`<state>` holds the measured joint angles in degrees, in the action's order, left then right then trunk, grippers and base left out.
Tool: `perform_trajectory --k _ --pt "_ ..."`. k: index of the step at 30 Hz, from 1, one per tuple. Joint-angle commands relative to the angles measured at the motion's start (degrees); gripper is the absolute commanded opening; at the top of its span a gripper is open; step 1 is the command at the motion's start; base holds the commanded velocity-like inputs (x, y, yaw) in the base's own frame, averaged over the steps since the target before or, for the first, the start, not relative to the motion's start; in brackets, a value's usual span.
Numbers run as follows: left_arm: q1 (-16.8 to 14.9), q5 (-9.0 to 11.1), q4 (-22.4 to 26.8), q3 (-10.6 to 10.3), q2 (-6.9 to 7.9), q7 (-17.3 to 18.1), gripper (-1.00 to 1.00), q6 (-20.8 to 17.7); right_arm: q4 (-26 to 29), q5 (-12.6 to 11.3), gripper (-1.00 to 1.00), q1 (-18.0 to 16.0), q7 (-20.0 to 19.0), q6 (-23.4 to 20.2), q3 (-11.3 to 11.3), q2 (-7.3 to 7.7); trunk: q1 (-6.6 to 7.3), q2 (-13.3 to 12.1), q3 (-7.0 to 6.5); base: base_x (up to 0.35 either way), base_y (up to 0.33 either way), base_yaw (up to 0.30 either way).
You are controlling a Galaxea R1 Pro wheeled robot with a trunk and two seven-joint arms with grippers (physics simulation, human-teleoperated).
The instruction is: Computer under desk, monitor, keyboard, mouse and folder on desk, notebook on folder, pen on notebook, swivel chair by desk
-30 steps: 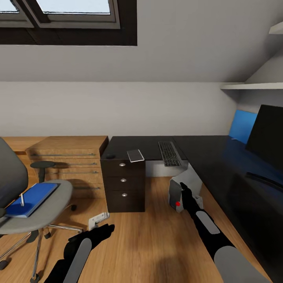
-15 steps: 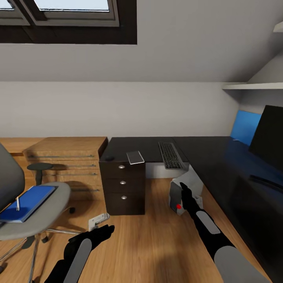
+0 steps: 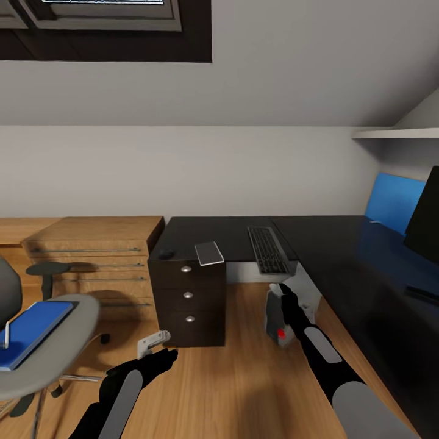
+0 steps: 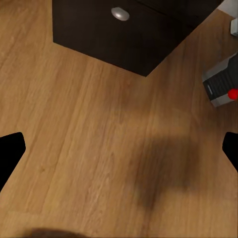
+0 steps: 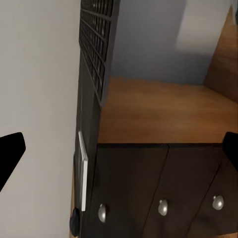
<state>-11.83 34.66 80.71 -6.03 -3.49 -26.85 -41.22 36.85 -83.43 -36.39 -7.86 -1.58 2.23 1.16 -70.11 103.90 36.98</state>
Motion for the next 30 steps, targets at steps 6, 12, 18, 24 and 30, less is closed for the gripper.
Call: perform_trajectory --k 6,12,18,24,30 --pt "-0.04 0.59 0.06 -0.04 0.01 -0.57 1.0 -0.09 -0.02 -0.59 1.0 -0.01 -0.15 -0.01 0.23 0.17 -0.03 0.03 0.06 0.318 0.0 0.0" --pt "-0.04 0.63 0.06 -0.04 0.01 -0.52 1.0 -0.09 -0.02 -0.59 1.0 -0.02 -0.14 -0.01 0.17 0.27 -0.03 0.03 0.06 0.315 0.0 0.0" --pt "-0.04 0.66 0.06 -0.04 0.02 -0.49 1.0 -0.18 -0.02 -0.63 1.0 -0.03 -0.13 -0.07 0.15 0.71 -0.03 0.03 0.06 0.191 0.0 0.0" --pt "-0.04 0.76 0.1 -0.04 0.01 -0.48 1.0 -0.24 -0.02 -0.67 1.0 -0.02 -0.07 -0.09 0.14 1.23 -0.03 0.03 0.06 0.043 0.0 0.0" --pt "-0.04 0.85 0.43 0.04 0.04 -0.48 1.0 -0.1 -0.02 -0.68 1.0 -0.02 0.01 -0.09 0.14 1.36 -0.03 0.03 0.06 0.009 0.0 0.0"
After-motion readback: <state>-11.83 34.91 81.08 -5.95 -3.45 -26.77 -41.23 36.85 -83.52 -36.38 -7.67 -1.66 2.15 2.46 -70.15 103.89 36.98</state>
